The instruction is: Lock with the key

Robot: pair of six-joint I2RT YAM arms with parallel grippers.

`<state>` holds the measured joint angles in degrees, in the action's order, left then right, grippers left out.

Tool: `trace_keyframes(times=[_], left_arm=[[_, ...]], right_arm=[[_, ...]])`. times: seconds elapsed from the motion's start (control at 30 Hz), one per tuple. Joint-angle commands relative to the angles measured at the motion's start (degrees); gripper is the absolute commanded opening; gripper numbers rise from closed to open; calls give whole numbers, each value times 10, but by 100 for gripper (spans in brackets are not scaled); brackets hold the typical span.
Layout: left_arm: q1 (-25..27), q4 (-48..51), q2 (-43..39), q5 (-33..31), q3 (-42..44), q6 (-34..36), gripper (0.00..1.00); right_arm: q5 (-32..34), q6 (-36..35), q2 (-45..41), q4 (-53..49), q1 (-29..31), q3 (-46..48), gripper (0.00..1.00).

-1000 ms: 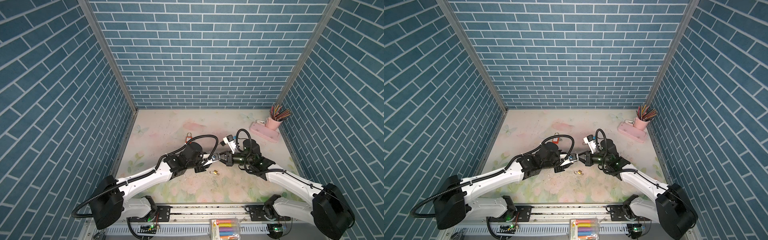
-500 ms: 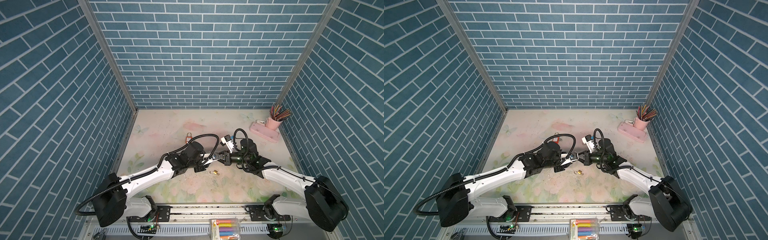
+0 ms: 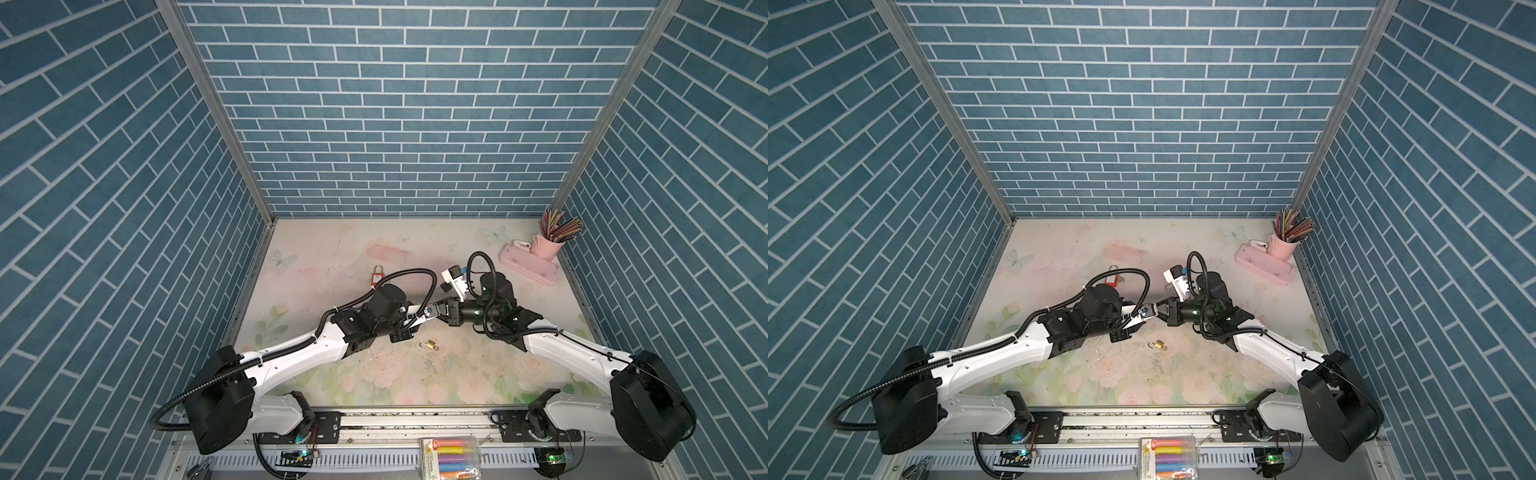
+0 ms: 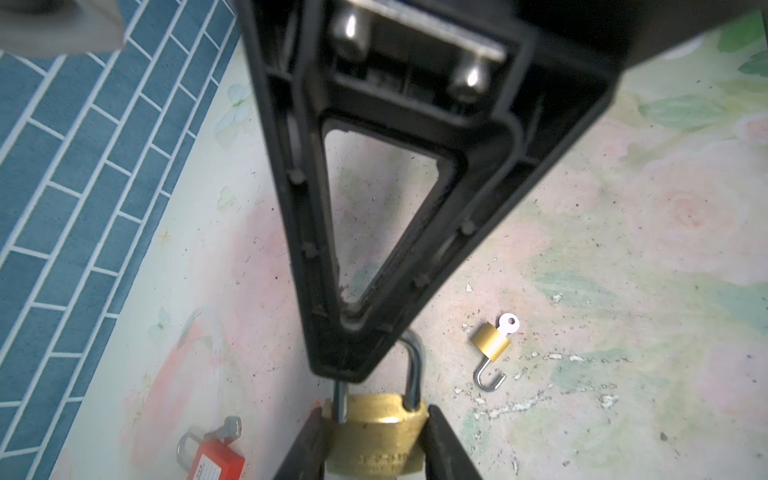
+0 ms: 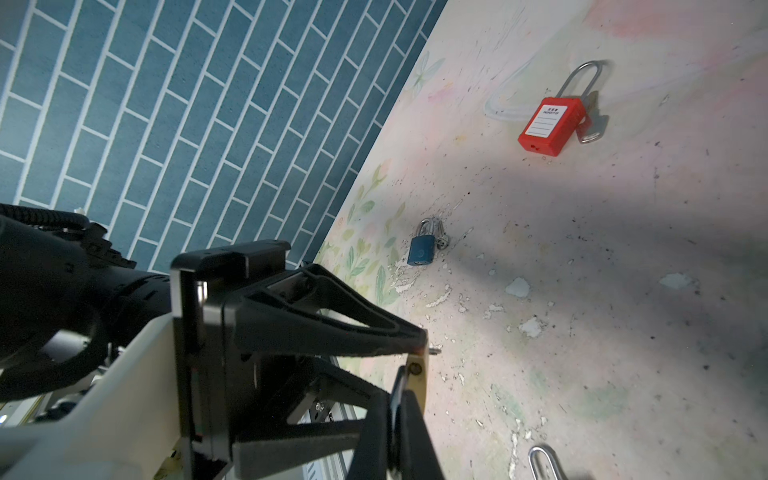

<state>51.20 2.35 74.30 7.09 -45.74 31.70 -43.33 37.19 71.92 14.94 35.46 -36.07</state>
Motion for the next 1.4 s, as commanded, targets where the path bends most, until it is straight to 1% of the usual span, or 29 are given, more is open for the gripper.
trace_keyframes(times=[0.0, 0.23, 0.57, 0.67, 0.8, 0.9, 1.13, 1.37], left_arm=[[12, -279, -46, 35, -19, -12, 0], [12, -290, -44, 29, -4, -17, 0], [11, -305, -42, 22, -4, -19, 0], [12, -305, -42, 32, -9, -18, 0], [12, -294, -33, 67, -29, -18, 0], [11, -281, -22, 89, -45, -18, 0], [13, -287, -19, 83, -43, -21, 0], [12, -253, -33, 76, -6, -17, 0]], right_arm=[[-47, 4, 7, -110, 15, 9, 0], [-47, -13, -1, -145, 12, -10, 0], [-50, -11, -7, -149, 9, -8, 0], [-60, -13, -4, -144, 10, -6, 0], [-78, -35, -1, -141, 10, -2, 0], [-74, -55, 2, -155, 10, -4, 0], [-58, -58, 7, -166, 9, -10, 0], [-21, -73, -39, -210, -18, -30, 0]])
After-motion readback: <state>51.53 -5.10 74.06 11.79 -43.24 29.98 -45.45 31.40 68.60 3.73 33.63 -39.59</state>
